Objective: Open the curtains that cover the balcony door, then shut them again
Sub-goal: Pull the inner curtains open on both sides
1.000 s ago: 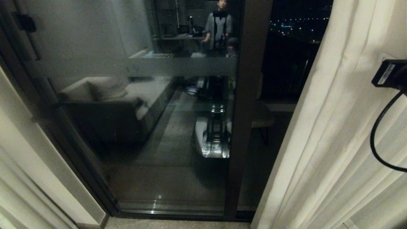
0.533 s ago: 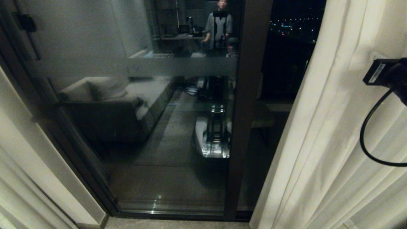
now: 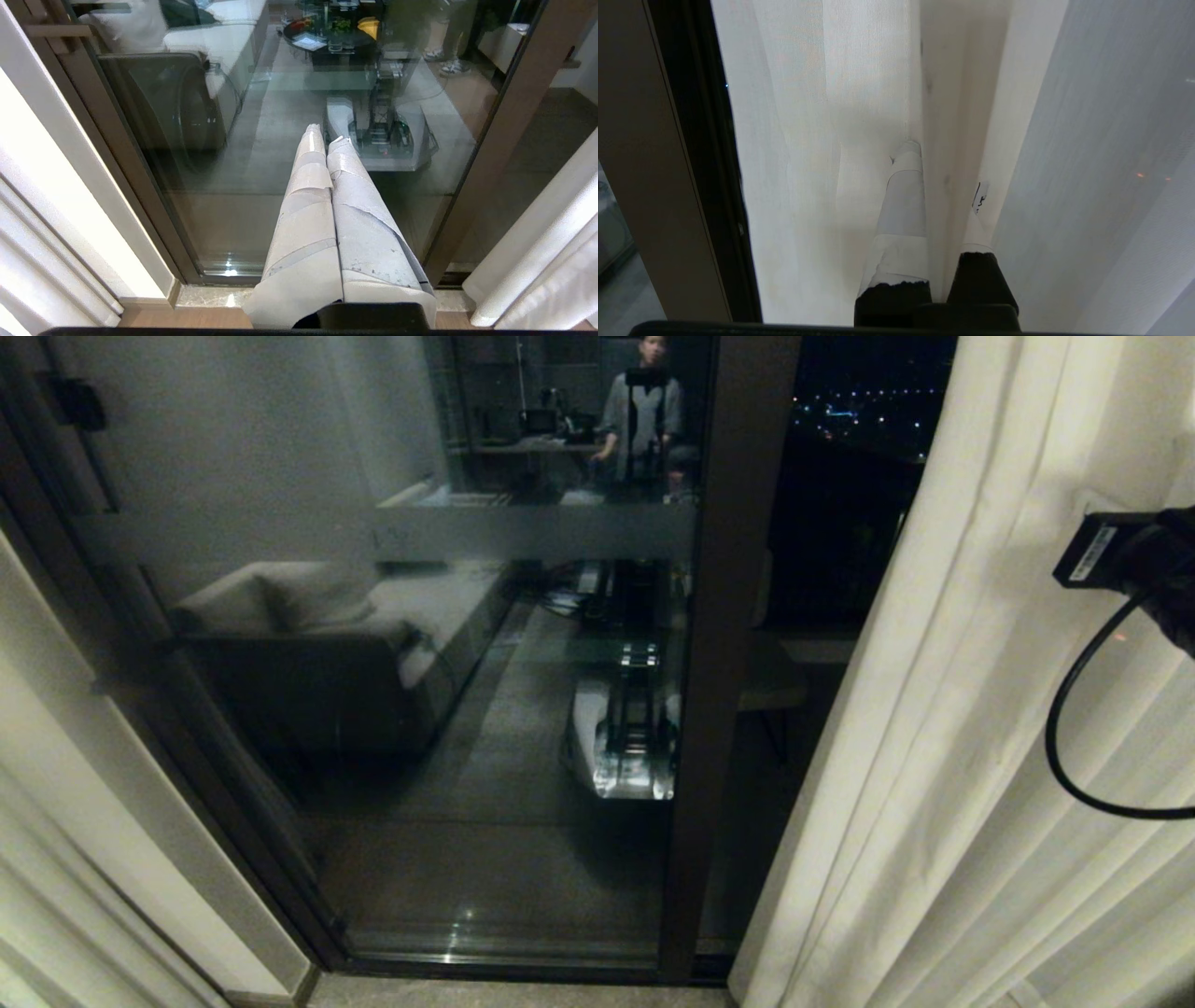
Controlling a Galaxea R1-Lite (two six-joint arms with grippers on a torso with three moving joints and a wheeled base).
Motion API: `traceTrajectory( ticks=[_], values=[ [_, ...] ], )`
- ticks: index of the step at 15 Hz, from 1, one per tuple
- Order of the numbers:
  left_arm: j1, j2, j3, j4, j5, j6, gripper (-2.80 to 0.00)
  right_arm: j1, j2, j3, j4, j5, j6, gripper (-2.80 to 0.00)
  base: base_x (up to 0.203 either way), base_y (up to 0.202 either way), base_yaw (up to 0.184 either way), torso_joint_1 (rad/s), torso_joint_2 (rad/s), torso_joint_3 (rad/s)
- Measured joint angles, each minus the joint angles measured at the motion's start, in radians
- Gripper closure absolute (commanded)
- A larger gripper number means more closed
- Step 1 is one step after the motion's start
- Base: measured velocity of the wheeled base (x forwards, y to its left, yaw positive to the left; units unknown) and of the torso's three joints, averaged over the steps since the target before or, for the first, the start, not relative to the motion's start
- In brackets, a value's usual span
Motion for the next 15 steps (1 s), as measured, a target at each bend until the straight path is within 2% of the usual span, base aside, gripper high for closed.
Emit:
traceTrajectory(
  ticks=[4,15],
  values=[
    [0.000,0.000,0.000,0.000,0.000,0.000,0.00,0.000,0.001,0.001,0.000,-0.001,-0.002,0.00,0.003,-0.039,0.004,0.000,0.00,0.001],
    [0.000,0.000,0.000,0.000,-0.001,0.000,0.00,0.000,-0.002,0.008,0.000,-0.001,-0.003,0.00,0.000,-0.186,0.002,0.002,0.00,0.002]
  ],
)
